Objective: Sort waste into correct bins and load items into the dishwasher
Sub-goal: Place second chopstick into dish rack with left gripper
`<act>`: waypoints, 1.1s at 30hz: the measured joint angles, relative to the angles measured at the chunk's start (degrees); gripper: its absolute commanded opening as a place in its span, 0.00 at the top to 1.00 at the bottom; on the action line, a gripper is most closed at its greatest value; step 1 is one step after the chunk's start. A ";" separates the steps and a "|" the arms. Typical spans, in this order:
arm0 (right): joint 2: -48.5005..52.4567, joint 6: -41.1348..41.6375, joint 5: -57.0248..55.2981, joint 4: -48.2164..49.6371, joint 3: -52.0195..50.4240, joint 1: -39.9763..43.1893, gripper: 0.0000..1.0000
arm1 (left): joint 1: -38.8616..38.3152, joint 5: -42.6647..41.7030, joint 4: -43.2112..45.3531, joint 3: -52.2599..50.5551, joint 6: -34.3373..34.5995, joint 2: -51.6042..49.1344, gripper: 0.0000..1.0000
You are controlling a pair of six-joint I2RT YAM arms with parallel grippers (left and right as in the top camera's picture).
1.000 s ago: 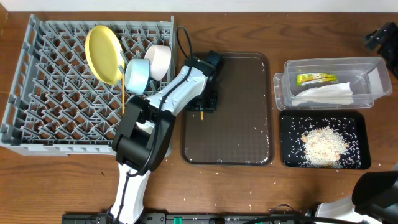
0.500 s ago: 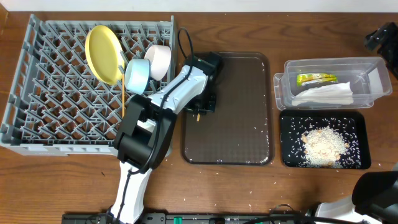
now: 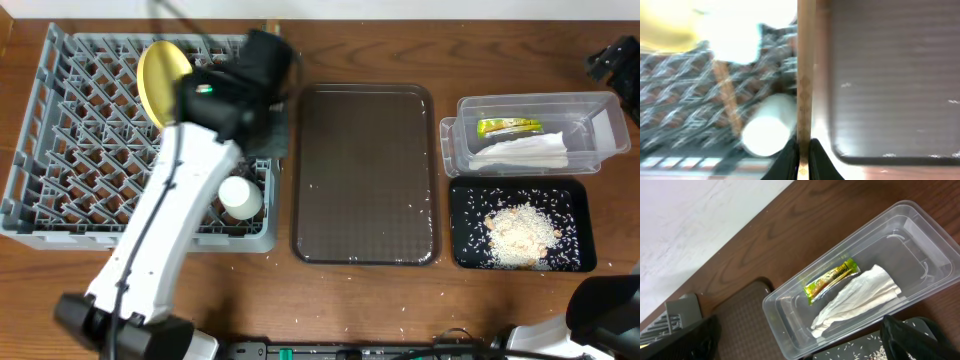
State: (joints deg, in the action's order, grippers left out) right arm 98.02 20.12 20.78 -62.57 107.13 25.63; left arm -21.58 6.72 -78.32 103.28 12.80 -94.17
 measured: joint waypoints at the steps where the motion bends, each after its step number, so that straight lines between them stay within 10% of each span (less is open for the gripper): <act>1: 0.00 0.00 0.00 0.00 0.00 0.00 0.01 | 1.29 1.20 -1.70 0.00 -0.31 0.46 0.93; 14: 0.00 0.00 0.00 0.00 0.00 0.00 0.01 | 13.79 5.44 7.23 -18.40 -7.06 -0.72 0.92; 19: 0.00 0.00 0.00 0.00 0.00 0.00 0.01 | 15.21 5.57 11.08 -24.24 -7.43 -0.81 0.52; 33: 0.00 0.00 0.00 0.00 0.00 0.00 0.01 | 13.44 5.44 12.28 -22.05 -4.46 9.49 0.49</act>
State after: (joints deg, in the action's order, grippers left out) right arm 98.02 20.12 20.78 -62.57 107.13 25.63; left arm -8.14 12.16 -66.04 81.23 8.34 -84.68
